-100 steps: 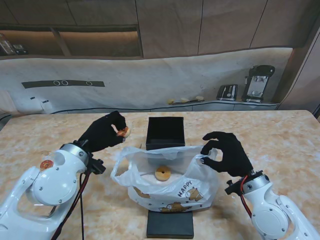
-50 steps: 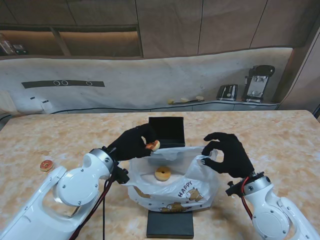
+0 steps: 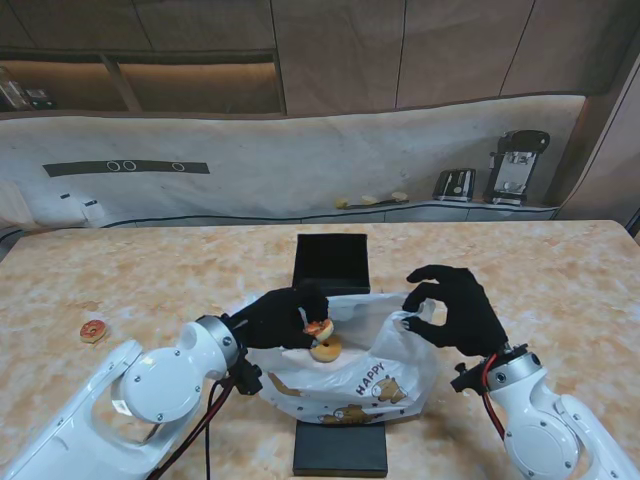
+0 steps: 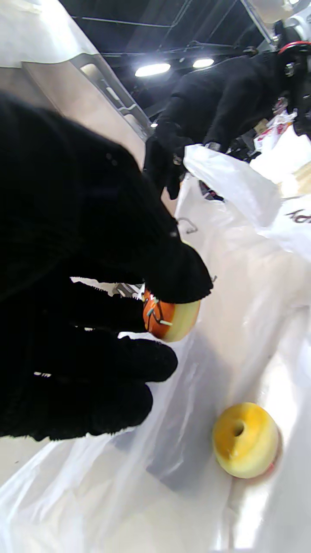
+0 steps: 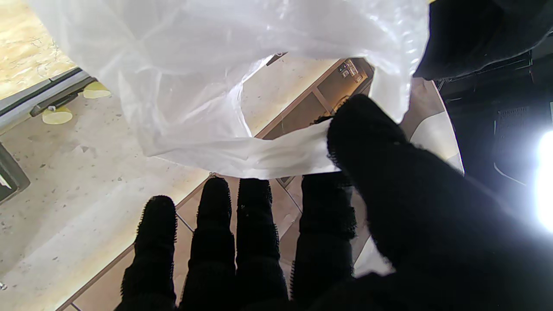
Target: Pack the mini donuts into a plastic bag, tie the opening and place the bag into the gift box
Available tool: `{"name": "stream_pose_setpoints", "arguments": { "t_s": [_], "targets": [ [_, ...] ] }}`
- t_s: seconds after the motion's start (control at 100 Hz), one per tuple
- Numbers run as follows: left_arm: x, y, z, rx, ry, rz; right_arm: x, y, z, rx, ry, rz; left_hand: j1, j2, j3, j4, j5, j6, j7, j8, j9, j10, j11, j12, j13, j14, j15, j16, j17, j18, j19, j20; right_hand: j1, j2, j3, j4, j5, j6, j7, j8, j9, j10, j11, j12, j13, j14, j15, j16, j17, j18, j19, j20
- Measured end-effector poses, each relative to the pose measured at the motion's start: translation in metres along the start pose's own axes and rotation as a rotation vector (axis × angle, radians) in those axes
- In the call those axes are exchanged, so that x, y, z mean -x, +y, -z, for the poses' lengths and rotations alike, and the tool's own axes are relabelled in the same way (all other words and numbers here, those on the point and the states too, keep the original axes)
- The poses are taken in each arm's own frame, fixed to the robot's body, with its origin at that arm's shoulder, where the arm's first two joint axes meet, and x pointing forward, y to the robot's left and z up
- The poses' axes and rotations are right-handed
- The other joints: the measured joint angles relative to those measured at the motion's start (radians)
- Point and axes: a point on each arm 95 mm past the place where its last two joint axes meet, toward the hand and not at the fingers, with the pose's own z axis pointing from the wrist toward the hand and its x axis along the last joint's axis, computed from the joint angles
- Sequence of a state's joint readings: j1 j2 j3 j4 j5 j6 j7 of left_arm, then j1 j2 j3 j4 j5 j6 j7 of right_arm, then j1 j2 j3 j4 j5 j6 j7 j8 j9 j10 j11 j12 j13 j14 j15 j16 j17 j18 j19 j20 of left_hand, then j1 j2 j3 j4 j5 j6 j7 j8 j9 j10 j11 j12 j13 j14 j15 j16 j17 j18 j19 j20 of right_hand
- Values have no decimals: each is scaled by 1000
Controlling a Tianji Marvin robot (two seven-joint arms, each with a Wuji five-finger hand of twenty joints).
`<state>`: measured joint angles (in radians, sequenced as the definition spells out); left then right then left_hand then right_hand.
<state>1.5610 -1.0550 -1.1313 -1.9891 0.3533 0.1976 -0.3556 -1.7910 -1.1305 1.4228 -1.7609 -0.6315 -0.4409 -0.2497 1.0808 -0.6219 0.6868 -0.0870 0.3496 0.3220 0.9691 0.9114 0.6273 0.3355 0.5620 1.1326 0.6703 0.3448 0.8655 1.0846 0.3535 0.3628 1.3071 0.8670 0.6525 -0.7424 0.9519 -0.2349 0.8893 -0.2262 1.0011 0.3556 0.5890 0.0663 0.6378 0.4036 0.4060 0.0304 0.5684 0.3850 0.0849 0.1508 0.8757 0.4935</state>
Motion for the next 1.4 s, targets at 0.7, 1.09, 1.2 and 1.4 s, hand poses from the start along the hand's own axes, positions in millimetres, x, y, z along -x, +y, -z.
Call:
{"name": "stream_pose_setpoints", "arguments": {
  "t_s": [0.7, 1.09, 1.2, 1.4],
  "targets": [
    [7, -8, 7, -39, 15, -74, -1, -1, 0, 2, 4, -4, -111, 123, -68, 45, 39, 14, -386, -350, -264, -26, -43, -437, -334, 2, -245, -297, -323, -2, -267, 11, 0, 0, 0, 0, 0, 0, 0, 0, 0, 0, 0, 0, 0, 0, 0, 0, 0, 0, 0, 0],
    [20, -59, 39, -209, -59, -221, -2, -1, -3, 6, 9, -13, -112, 124, -87, 45, 65, 15, -393, -369, -264, -26, -59, -459, -332, 2, -262, -321, -335, 0, -312, 4, 0, 0, 0, 0, 0, 0, 0, 0, 0, 0, 0, 0, 0, 0, 0, 0, 0, 0, 0, 0],
    [28, -73, 48, -243, -92, -243, -2, -1, -4, 5, 10, -14, -115, 136, -117, 45, 65, 15, -407, -373, -264, -26, -82, -476, -332, 2, -287, -344, -346, 0, -348, -14, 0, 0, 0, 0, 0, 0, 0, 0, 0, 0, 0, 0, 0, 0, 0, 0, 0, 0, 0, 0],
    [42, -92, 65, -300, -181, -363, -1, -1, -5, 6, 9, -16, -124, 137, -155, 45, 66, 14, -444, -403, -264, -26, -117, -521, -332, 2, -338, -389, -349, 8, -404, -48, 0, 0, 0, 0, 0, 0, 0, 0, 0, 0, 0, 0, 0, 0, 0, 0, 0, 0, 0, 0]
  ]
}}
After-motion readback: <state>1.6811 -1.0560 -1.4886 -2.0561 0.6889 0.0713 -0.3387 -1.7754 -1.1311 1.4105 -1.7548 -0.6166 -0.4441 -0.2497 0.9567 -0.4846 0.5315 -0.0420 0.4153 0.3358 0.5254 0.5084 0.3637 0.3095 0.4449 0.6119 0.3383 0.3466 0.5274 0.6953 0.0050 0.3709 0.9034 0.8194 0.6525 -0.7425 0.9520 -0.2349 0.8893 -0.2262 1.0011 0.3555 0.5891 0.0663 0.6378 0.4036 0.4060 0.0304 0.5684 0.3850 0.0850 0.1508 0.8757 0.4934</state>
